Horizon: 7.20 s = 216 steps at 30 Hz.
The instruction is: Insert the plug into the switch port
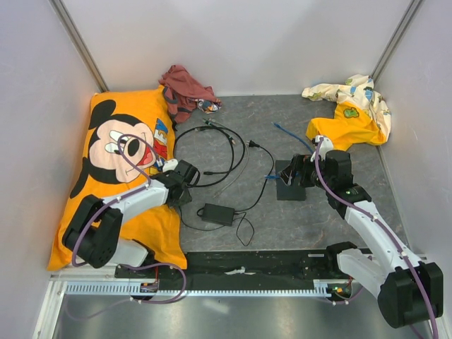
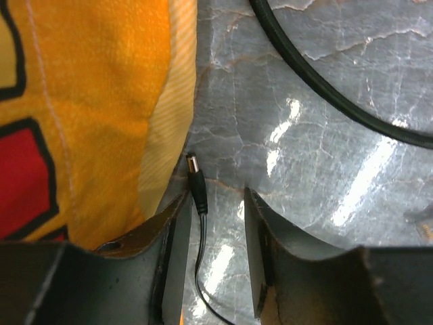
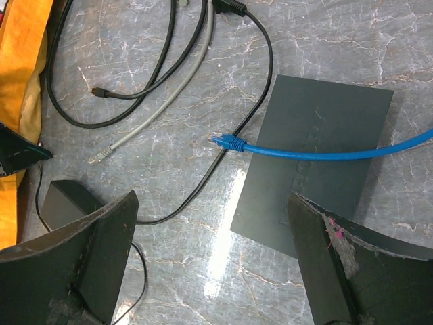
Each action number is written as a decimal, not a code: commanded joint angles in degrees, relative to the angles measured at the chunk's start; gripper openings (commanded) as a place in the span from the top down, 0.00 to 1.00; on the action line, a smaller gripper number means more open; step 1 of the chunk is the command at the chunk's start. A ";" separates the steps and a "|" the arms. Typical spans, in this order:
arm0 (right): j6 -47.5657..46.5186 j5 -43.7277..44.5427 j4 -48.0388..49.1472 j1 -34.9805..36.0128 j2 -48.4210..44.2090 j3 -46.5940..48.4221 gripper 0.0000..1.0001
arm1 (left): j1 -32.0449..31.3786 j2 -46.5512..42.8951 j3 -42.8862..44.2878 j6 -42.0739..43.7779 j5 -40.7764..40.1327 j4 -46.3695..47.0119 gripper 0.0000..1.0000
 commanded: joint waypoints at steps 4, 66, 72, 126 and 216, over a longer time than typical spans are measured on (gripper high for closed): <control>-0.63 -0.53 2.86 0.51 -0.60 -0.18 0.02 | 0.97 0.70 -2.10 -2.79 -0.32 3.41 0.60; 0.87 15.90 3.75 3.42 43.09 31.03 0.02 | 0.01 -12.58 18.63 44.57 28.32 2.18 0.98; -0.64 19.42 0.75 3.42 31.14 21.89 0.02 | -8.24 -7.66 21.09 49.22 29.12 2.09 0.98; 16.15 3.69 17.45 -11.53 28.58 -0.18 0.02 | -24.69 37.96 40.52 59.61 34.92 20.81 0.98; 19.14 -5.89 24.31 -14.25 34.82 -2.73 0.02 | -25.75 38.93 45.71 62.51 33.08 14.40 0.98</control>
